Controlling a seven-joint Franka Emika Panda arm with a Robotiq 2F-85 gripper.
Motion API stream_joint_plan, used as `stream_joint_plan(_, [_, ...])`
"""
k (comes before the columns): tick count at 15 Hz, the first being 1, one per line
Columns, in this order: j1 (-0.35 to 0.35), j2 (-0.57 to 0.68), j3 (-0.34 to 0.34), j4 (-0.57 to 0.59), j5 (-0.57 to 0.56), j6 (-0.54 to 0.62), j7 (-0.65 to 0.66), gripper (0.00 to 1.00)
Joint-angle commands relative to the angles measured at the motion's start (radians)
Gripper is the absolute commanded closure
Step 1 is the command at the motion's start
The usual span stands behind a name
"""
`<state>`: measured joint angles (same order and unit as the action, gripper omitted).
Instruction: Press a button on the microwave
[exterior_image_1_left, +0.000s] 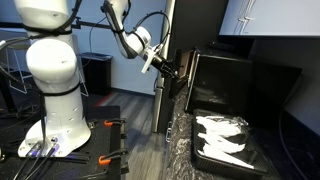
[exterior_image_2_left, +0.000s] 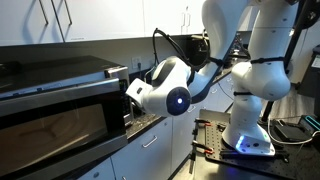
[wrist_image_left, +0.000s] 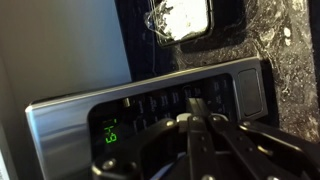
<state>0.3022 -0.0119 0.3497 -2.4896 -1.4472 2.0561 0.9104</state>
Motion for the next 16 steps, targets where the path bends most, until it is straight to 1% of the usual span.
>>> stream_joint_plan(1, [-0.005, 0.015, -0.026, 0.004, -0.075, 0.047, 0.063, 1.0])
stream_joint_plan(8, [-0.022, 0.043, -0.061, 0.01, -0.158, 0.092, 0.128, 1.0])
stream_joint_plan(16, [-0.061, 0.084, -0.102, 0.046, -0.287, 0.187, 0.17, 1.0])
